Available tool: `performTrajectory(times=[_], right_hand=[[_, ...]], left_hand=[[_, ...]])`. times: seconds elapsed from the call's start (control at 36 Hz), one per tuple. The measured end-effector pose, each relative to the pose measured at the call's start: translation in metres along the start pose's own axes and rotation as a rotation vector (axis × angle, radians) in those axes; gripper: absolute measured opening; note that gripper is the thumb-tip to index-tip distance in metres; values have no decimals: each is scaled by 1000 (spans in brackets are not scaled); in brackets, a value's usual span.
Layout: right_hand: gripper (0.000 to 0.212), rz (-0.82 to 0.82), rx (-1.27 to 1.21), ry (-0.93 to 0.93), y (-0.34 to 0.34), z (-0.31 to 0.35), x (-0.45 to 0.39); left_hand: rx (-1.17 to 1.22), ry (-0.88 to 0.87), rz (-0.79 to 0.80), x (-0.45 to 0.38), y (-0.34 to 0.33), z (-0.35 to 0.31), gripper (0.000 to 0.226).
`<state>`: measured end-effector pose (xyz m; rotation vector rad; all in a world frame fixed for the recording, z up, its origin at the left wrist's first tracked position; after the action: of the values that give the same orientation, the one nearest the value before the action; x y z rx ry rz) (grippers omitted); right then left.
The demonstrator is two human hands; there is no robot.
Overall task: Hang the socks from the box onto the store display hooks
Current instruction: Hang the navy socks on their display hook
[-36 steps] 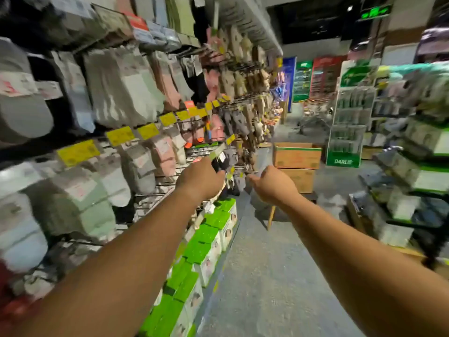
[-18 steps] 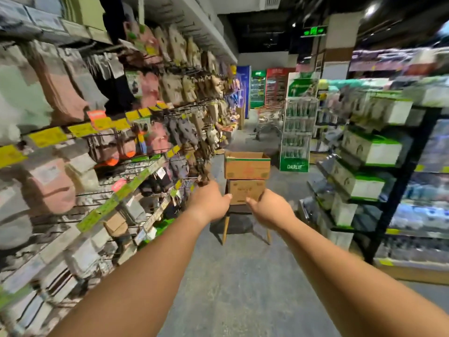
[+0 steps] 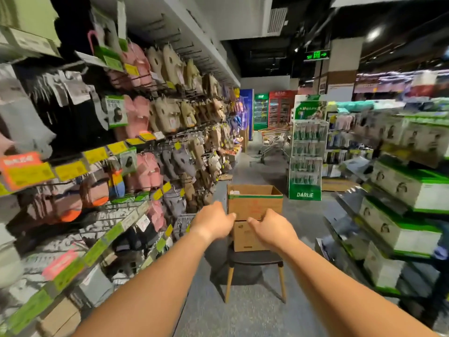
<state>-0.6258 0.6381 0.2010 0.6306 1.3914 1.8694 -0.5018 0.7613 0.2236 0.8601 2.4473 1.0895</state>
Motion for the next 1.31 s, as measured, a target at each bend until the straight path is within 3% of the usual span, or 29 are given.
performTrajectory(times=[0.22,0.44,0.75,1.03,1.17,1.25,1.31], right_hand=[[49,-9,-48,-20,-10,11,-149],[46,-4,-49,35,-30,5,-319],[59,79,18,125,-65,3,-543],[55,171,9,60,-154,-4,-723],[50,276,34,16,-206,-4,-789],[42,382,66,35,-237,1,-820],[49,426,57,-9,-257,1,-840]], left_hand=[[-22,-34,22,-161,-12,-23,41],[-25,-18,8,-320,-64,-34,43],[37,97,-11,-536,-118,-35,55],[35,156,104,-723,-193,25,52],[54,213,204,-798,-241,70,48],[29,229,238,-849,-276,110,63],[23,266,259,-870,-290,127,53]])
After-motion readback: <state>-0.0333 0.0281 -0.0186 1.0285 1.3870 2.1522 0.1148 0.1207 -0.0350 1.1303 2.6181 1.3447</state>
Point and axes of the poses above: each hand's wrist, its own x-axis away from the middle knuckle, its own y-axis out of the back of the hand, z = x × y, the point moved 8 cm from there along -x, towards the middle knuckle, and after that the axes turned 14 degrees about x, right-handed, at the moved point
